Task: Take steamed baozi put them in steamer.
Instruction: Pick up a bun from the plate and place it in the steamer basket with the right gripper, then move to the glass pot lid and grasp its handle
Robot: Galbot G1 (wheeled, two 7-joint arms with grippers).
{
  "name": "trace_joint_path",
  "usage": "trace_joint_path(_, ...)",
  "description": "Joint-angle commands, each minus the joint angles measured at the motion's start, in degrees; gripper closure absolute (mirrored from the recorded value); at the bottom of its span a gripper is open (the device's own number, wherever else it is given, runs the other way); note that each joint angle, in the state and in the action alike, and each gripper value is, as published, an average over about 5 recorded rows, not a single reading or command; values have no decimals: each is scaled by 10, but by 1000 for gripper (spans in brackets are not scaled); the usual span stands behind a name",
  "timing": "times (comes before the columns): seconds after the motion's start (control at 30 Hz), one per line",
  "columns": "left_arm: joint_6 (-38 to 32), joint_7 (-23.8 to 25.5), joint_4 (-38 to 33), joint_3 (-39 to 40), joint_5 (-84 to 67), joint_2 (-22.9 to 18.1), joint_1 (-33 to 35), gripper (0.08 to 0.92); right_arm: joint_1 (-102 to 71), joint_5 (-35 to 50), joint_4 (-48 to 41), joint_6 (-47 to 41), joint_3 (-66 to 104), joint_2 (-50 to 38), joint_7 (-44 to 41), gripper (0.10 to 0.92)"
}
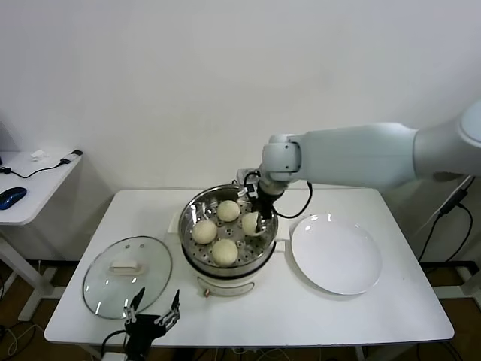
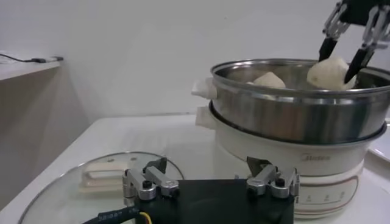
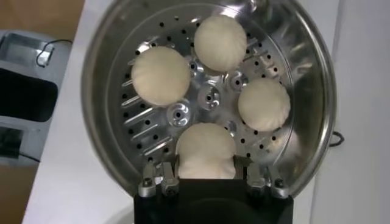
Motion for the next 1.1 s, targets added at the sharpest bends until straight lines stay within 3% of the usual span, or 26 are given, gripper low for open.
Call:
trace_joint_path(0.03,0,1,3,0,-1,1,-3,177,-59,-25,-19,-18,12,15,26,414)
trace_joint_path(0.27,2,1,2,-1,-2,4,-5,177,-56,-28,-28,14,35,6,15,403)
trace_joint_path(0.5,2,0,-2,-3,-2,7,-3,177,22,3,-39,124,26,-23,-99,235)
trace_joint_path(0.6,1,1,-5,-3,-1,7,-1,177,35,30,-43,144,55,-64,-116,207)
trace_joint_path(0.67,1,0,-6,-3,-1,6,0,177,18,48,-39,136,105,-103,-69,204)
trace_joint_path(0.87,-3,-6,-3,-3,-5,3,-8,177,-135,2,-14,79,325,-212,237,202)
trace_joint_path(1.1,25,-22,-10,-4,-52,12,-22,177,-337,-18,48,60,562,-326,423,203)
